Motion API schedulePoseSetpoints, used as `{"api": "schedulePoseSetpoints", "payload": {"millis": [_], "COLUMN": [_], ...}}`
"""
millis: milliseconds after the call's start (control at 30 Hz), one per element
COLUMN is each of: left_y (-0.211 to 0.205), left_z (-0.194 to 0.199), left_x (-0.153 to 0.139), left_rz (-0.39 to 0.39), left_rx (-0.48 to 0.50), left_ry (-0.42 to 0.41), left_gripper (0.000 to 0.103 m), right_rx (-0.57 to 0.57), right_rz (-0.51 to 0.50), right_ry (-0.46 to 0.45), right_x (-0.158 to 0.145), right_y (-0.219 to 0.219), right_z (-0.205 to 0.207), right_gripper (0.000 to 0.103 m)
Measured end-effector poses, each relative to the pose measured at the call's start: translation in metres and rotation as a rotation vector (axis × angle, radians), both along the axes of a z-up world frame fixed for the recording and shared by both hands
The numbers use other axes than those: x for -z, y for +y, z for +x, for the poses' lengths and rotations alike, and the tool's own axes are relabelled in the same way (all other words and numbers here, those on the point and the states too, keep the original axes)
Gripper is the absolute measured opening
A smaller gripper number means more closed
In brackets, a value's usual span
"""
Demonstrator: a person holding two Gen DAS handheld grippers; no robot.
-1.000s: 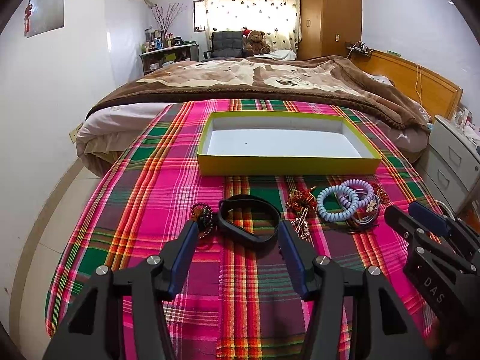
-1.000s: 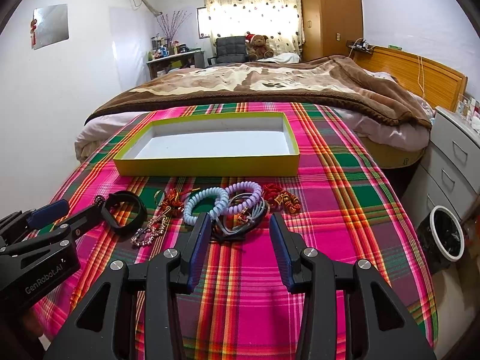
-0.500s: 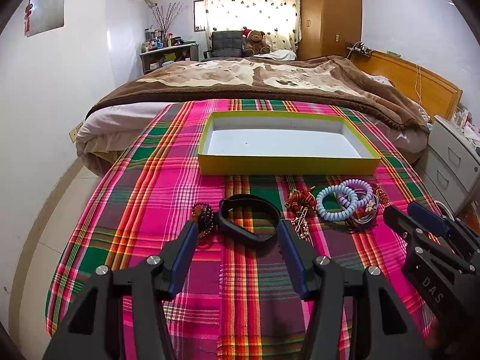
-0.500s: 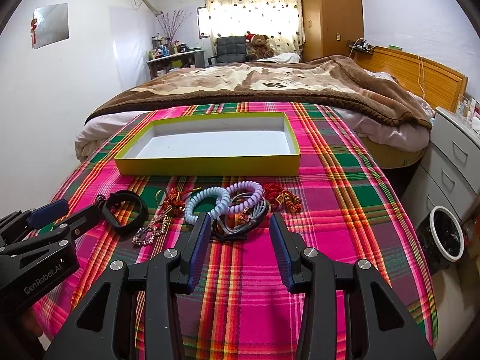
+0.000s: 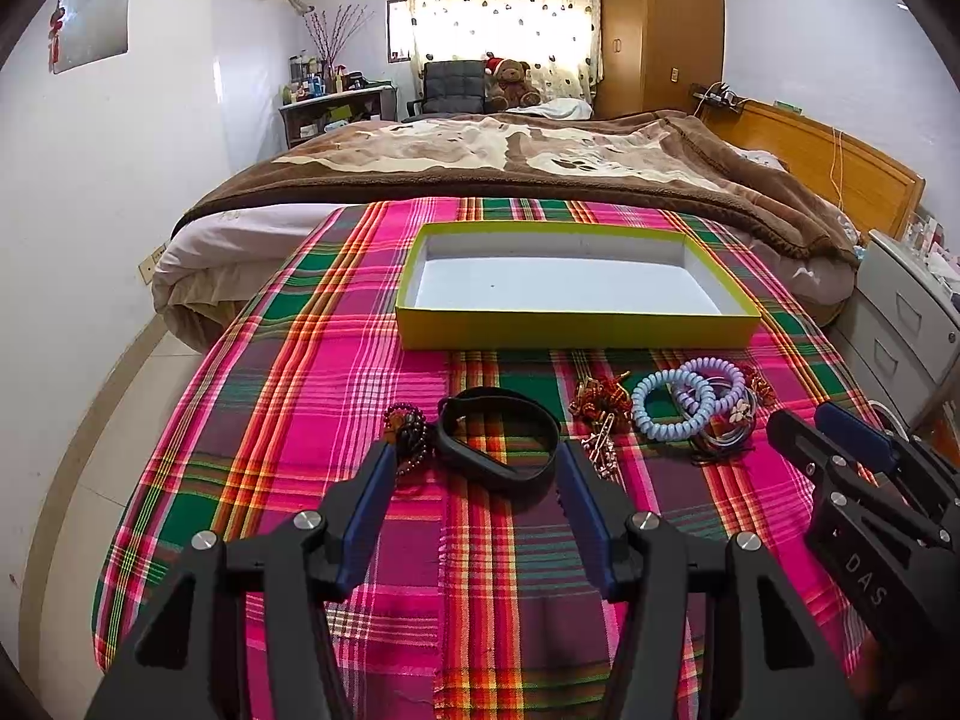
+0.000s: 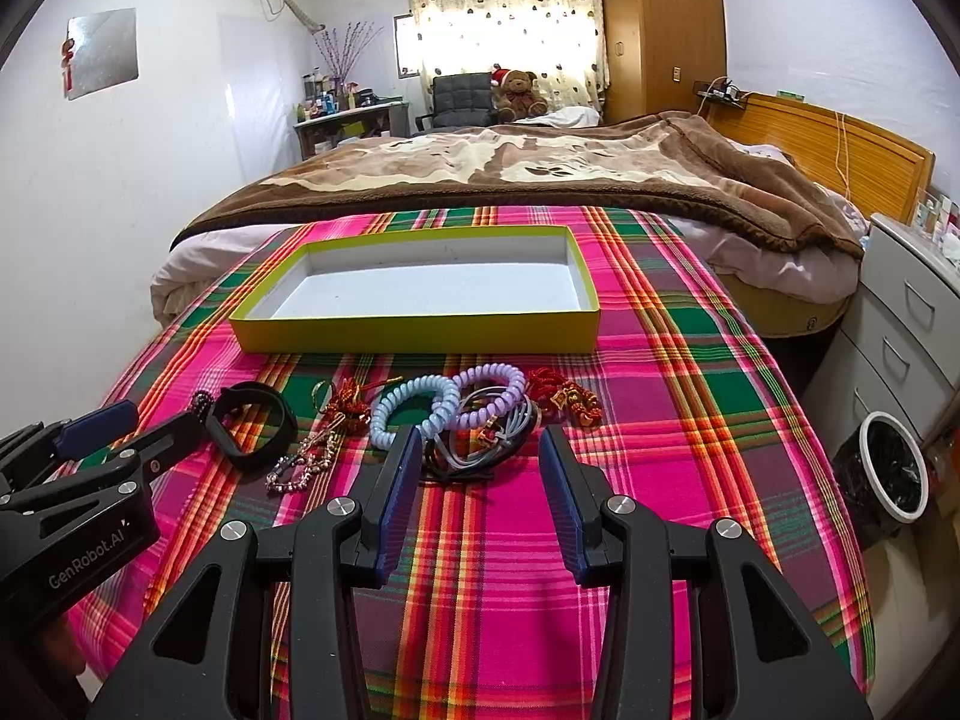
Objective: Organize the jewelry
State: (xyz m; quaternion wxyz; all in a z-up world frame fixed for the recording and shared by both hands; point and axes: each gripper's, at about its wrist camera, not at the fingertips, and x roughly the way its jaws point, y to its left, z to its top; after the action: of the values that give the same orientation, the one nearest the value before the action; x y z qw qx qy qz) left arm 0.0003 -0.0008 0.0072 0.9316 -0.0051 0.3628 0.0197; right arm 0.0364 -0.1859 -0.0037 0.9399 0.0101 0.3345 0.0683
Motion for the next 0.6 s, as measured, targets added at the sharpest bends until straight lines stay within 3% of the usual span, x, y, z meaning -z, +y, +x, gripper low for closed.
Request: {"api": "schedulePoseSetpoints", "payload": {"millis": [600], "left_y": [0.0018], "left_z": [0.0002], "left_x": [0.0026], "left_rz": [-0.003], "left_rx": [-0.001], "left_ry": [0.001], "left_gripper": [0.058], "right_rx": [0.001], "right_rz": [-0.005], "right_ry": [0.001], "right_x": [-0.0001], "right_y": [0.0011], "right_z": [-0.0011], "right_gripper": [0.042]}}
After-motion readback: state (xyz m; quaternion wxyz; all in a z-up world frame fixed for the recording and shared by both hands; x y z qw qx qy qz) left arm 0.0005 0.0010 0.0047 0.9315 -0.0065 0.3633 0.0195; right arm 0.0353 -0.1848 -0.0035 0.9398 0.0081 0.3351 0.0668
